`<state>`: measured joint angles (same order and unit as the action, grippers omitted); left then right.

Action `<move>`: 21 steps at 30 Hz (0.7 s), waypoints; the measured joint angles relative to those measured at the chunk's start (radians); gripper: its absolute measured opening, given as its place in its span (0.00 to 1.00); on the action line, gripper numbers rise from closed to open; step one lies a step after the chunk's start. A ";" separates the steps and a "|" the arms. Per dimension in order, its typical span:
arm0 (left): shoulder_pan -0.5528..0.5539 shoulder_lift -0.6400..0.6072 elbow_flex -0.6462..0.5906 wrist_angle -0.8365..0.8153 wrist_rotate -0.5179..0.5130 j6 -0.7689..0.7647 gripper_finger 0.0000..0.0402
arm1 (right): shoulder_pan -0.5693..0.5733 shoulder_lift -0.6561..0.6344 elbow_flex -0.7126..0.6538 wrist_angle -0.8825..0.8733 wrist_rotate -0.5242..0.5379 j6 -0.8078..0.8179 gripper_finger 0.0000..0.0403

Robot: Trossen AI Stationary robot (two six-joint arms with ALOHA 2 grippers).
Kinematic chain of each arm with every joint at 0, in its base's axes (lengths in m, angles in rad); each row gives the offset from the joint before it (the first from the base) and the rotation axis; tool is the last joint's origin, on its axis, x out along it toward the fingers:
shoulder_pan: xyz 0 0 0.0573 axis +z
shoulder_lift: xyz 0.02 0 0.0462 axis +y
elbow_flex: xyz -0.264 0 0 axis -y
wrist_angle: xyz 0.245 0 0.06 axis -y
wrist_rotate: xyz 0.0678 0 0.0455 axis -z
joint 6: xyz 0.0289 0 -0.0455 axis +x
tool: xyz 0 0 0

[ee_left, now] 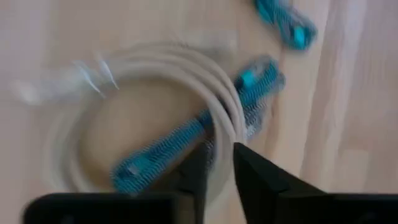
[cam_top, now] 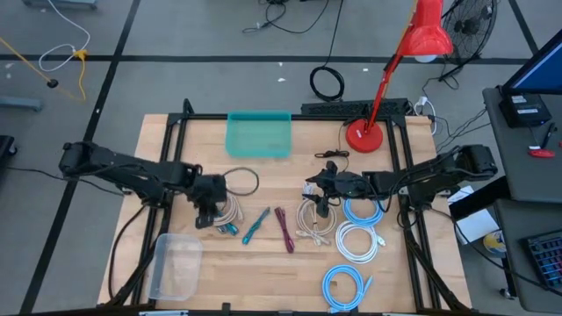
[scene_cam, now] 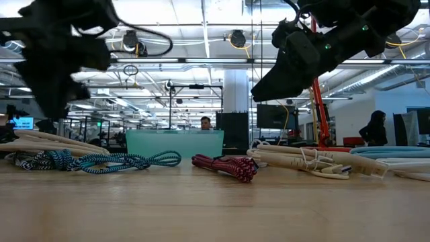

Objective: Pick & Place USB Port
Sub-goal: Put the left brown HDMI cable into the green bin

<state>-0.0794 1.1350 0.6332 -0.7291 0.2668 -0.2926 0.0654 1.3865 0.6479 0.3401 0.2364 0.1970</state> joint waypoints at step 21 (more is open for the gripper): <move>-0.235 0.173 -0.036 0.234 -0.130 -0.110 0.54 | -0.007 0.000 0.000 0.023 0.027 0.000 0.61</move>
<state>-0.3145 1.3079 0.5972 -0.4953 0.1370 -0.4025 0.0586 1.3865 0.6479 0.3626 0.2638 0.1970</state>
